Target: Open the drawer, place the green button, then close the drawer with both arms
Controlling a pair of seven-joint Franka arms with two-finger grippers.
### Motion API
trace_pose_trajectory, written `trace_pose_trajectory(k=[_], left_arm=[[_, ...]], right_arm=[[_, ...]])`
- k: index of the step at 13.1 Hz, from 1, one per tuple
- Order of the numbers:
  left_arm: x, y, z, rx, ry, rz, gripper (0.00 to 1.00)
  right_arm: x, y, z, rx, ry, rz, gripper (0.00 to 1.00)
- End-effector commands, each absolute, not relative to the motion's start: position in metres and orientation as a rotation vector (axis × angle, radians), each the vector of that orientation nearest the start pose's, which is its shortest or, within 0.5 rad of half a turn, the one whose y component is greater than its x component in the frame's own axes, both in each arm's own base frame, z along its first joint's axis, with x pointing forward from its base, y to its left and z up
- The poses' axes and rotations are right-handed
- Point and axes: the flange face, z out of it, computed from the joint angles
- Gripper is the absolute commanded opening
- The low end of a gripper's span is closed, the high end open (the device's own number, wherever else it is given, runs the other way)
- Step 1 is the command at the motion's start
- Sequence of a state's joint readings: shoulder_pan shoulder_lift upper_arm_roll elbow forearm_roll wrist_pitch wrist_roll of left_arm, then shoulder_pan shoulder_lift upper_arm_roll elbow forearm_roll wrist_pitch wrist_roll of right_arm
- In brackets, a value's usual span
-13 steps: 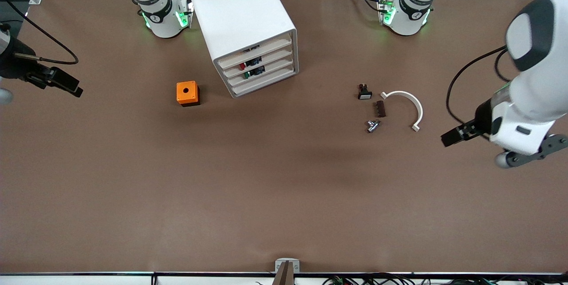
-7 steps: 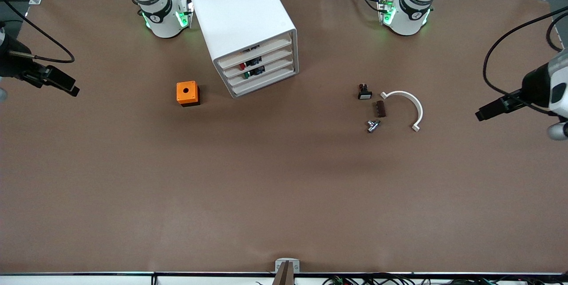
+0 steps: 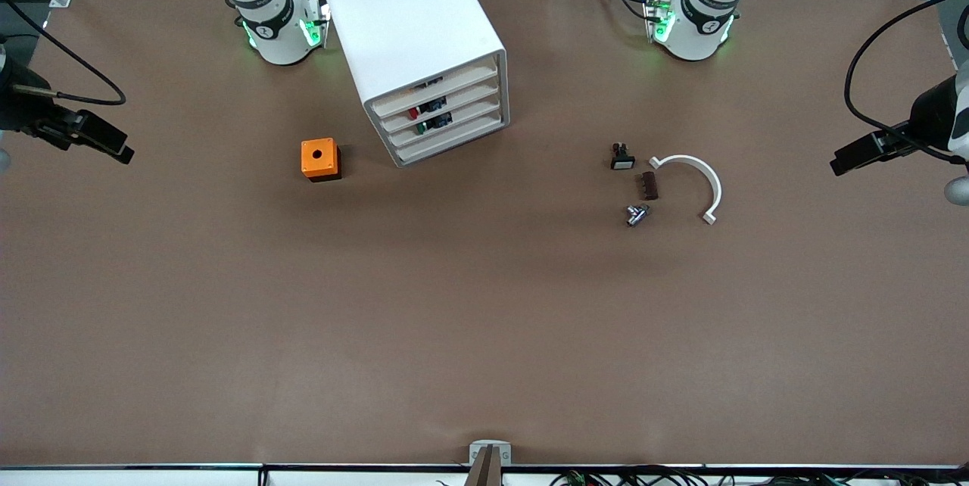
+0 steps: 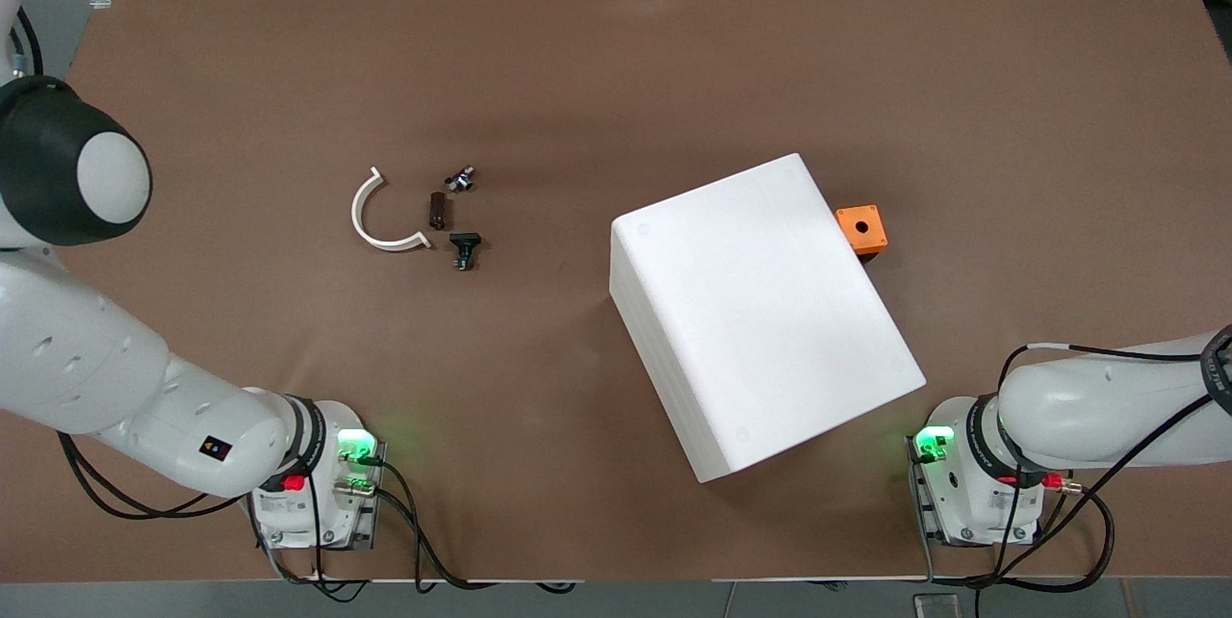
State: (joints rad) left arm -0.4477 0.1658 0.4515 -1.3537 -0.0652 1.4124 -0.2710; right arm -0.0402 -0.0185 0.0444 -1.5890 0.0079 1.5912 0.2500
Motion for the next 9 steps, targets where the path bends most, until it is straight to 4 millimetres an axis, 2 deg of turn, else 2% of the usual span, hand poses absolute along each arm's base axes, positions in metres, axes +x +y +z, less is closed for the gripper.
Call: trace_pose_trajectory(k=[1,3,5,9], left_arm=[[0.571,-0.029,0.629,-3.092,-0.37,0.14,1.0],[0.571,-0.038,0.63,-3.067,-0.32,0.126,1.0],[0.566,-0.064,0.638,-3.01,-0.205,0.074,1.0],[0.57,-0.053,0.636,-3.045,-0.079,0.073,1.0]], right_arm=[[0.549,0.0,0.633,-3.113,0.374,-0.052,1.0],[0.547,0.0,0.634,-3.113,0.374,-0.055,1.0],[0.546,0.001,0.633,-3.114,0.372,-0.052,1.0],[0.546,0.001,0.63,-3.114,0.372,-0.047,1.0]])
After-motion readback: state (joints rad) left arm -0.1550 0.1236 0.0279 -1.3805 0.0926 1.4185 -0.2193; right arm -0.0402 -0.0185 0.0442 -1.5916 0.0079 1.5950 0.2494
